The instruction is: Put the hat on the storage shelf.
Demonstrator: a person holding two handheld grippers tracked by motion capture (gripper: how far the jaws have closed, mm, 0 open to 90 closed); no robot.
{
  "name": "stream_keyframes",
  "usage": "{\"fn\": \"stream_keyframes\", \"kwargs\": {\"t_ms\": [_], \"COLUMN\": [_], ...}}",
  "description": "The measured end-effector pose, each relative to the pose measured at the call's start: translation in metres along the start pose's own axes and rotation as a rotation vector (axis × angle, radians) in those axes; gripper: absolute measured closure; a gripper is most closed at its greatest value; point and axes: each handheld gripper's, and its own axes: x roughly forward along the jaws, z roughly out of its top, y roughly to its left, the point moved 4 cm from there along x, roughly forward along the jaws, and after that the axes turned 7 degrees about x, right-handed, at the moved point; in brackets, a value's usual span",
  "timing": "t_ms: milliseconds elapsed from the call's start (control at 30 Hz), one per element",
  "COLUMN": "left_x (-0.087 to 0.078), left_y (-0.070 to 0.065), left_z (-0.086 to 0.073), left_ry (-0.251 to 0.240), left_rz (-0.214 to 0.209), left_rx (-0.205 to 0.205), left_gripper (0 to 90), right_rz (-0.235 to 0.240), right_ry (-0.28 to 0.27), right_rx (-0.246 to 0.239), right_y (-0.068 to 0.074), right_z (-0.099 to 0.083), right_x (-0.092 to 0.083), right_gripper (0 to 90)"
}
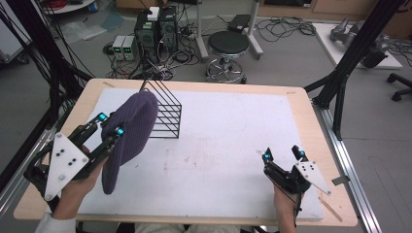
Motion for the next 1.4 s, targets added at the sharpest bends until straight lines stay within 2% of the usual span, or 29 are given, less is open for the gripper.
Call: {"fn": "stream_keyframes", "kwargs": {"t_ms": [33,67,100,133,167,200,233,267,300,333,367,433,467,500,533,567,600,633,700,800,833,933,1033,1067,1100,1133,1267,1333,1400], "left_x": [0.001,0.003,0.004,0.006,0.009,0.011,0.013,0.016,0.018,0.020,0.023,0.026,0.027,0.029,0.031,0.034,0.036,0.038,0.043,0.048,0.049,0.052,0.053,0.053,0.052,0.052,0.051,0.050,0.049], "left_y": [0.000,0.000,0.000,0.000,-0.001,-0.001,-0.002,-0.004,-0.005,-0.007,-0.010,-0.013,-0.014,-0.016,-0.017,-0.020,-0.021,-0.023,-0.026,-0.033,-0.035,-0.043,-0.049,-0.049,-0.050,-0.051,-0.053,-0.052,-0.049], "left_z": [0.004,0.007,0.010,0.013,0.015,0.017,0.019,0.020,0.022,0.024,0.027,0.030,0.032,0.034,0.036,0.038,0.039,0.040,0.042,0.045,0.047,0.051,0.054,0.054,0.055,0.055,0.057,0.057,0.056], "left_ry": [-0.010,-0.024,-0.038,-0.053,-0.067,-0.072,-0.078,-0.081,-0.082,-0.084,-0.091,-0.099,-0.106,-0.112,-0.117,-0.121,-0.123,-0.124,-0.125,-0.140,-0.148,-0.164,-0.187,-0.187,-0.196,-0.203,-0.230,-0.248,-0.260], "left_rz": [-0.003,-0.006,-0.013,-0.021,-0.030,-0.035,-0.043,-0.048,-0.055,-0.062,-0.074,-0.082,-0.086,-0.089,-0.094,-0.102,-0.107,-0.113,-0.126,-0.150,-0.158,-0.184,-0.221,-0.221,-0.233,-0.241,-0.272,-0.293,-0.314], "left_rx": [-0.006,-0.015,-0.027,-0.039,-0.049,-0.053,-0.054,-0.053,-0.049,-0.047,-0.039,-0.032,-0.032,-0.035,-0.038,-0.041,-0.042,-0.042,-0.044,-0.050,-0.047,-0.043,-0.047,-0.047,-0.052,-0.052,-0.091,-0.121,-0.144], "left_gripper": [75.8,75.8,75.8,75.8,75.8,75.8,75.8,75.8,75.8,75.8,75.8,75.8,75.8,75.8,75.8,75.7,75.7,75.7,75.8,75.8,75.8,75.8,75.7,75.8,75.8,75.8,75.8,75.8,75.8], "right_rz": [0.031,0.031,0.090,0.090,0.130,0.191,0.275,0.275,0.372,0.372,0.414,0.559,0.559,0.642,0.642,0.698,0.698,0.733,0.744,0.777,0.783,0.800,0.841,0.841,0.871,0.871,0.937,0.959,1.005], "right_ry": [-0.023,-0.023,-0.047,-0.047,-0.057,-0.055,-0.055,-0.055,-0.049,-0.049,-0.043,-0.017,-0.017,-0.002,-0.002,0.004,0.004,0.010,0.010,0.021,0.024,0.013,0.036,0.036,0.044,0.044,0.054,0.068,0.074], "right_rx": [0.021,0.021,0.057,0.057,0.079,0.109,0.128,0.128,0.141,0.141,0.153,0.140,0.140,0.114,0.114,0.083,0.083,0.071,0.066,0.080,0.100,0.101,0.116,0.116,0.118,0.118,0.095,0.106,0.129], "right_y": [0.006,0.006,0.013,0.013,0.018,0.025,0.036,0.036,0.051,0.051,0.057,0.084,0.084,0.099,0.099,0.114,0.114,0.123,0.126,0.132,0.134,0.136,0.140,0.140,0.143,0.143,0.154,0.157,0.159], "right_z": [0.003,0.003,0.009,0.009,0.012,0.016,0.022,0.022,0.030,0.030,0.032,0.041,0.041,0.045,0.045,0.049,0.049,0.051,0.052,0.055,0.057,0.059,0.058,0.058,0.057,0.057,0.055,0.054,0.054], "right_x": [0.000,0.000,0.001,0.001,0.002,0.005,0.009,0.009,0.017,0.017,0.020,0.034,0.034,0.042,0.042,0.048,0.048,0.052,0.054,0.061,0.063,0.064,0.066,0.066,0.064,0.064,0.058,0.058,0.057], "right_gripper": [9.2,9.2,9.2,9.2,9.2,9.2,9.2,9.2,9.2,9.2,9.2,9.2,9.2,9.2,9.2,9.2,9.2,9.2,9.3,9.3,9.2,9.3,9.3,9.3,9.3,9.3,15.1,18.3,24.2]}}
